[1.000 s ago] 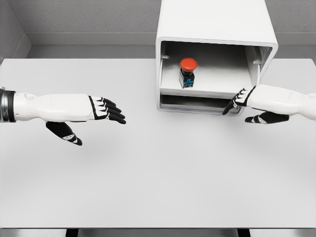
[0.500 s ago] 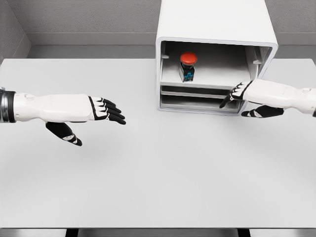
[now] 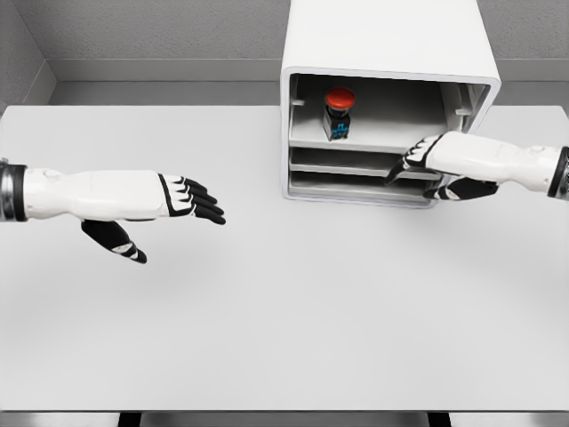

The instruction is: Slide open multi-storey tabletop storage cabinets and put open load switch and slide close multi-storey tabletop storage cabinets

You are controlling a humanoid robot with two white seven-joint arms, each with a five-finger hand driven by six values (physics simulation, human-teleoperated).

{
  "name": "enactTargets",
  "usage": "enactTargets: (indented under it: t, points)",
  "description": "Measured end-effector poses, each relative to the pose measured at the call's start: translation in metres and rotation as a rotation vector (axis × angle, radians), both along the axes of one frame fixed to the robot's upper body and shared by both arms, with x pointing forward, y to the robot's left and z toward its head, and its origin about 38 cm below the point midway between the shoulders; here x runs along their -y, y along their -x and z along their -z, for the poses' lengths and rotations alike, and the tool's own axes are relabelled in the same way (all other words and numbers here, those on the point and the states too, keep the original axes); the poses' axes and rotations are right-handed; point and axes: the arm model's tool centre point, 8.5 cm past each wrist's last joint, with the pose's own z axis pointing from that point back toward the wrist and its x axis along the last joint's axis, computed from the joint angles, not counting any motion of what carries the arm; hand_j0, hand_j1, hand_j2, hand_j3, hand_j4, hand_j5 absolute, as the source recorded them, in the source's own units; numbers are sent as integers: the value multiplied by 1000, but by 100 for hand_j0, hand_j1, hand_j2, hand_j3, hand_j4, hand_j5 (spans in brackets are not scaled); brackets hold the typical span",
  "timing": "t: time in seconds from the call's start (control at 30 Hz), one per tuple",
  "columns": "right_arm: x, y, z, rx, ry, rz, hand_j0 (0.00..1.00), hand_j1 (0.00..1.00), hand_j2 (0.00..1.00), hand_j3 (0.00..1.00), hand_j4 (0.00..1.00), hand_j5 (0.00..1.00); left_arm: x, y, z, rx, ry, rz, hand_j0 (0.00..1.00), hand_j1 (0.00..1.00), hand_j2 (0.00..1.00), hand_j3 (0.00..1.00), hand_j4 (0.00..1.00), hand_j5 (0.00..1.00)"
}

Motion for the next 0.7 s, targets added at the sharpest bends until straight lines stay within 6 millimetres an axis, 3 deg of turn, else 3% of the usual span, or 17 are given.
enactTargets:
  t: [0.3, 0.5, 0.53, 0.57, 0.6, 0.7]
  points:
    - [-2, 2, -4, 18, -1, -8, 71, 71, 71, 71, 71, 71, 0, 0, 1, -2, 0, -1, 100, 100, 100, 100, 100, 100]
    - [10, 32, 0, 15, 16, -11, 73, 73, 73, 73, 73, 73, -1, 0, 1, -2, -1, -2, 100, 100, 100, 100, 100, 100]
    - [13, 34, -5, 27, 19, -8, 74, 74, 74, 74, 74, 74, -1, 0, 0, 0, -1, -2, 100, 100, 100, 100, 100, 100]
    - [15, 37, -7, 32, 22, -6, 82, 82, 82, 82, 82, 82, -1, 0, 0, 0, -1, -2, 100, 100, 100, 100, 100, 100]
    - [16, 41, -4, 26, 24, -8, 100, 100, 100, 100, 100, 100, -1, 0, 3, -7, -1, -3, 100, 100, 100, 100, 100, 100]
    - [16, 52, -5, 25, 46, -23, 100, 100, 100, 100, 100, 100, -3, 2, 17, -45, -16, -9, 100, 100, 100, 100, 100, 100]
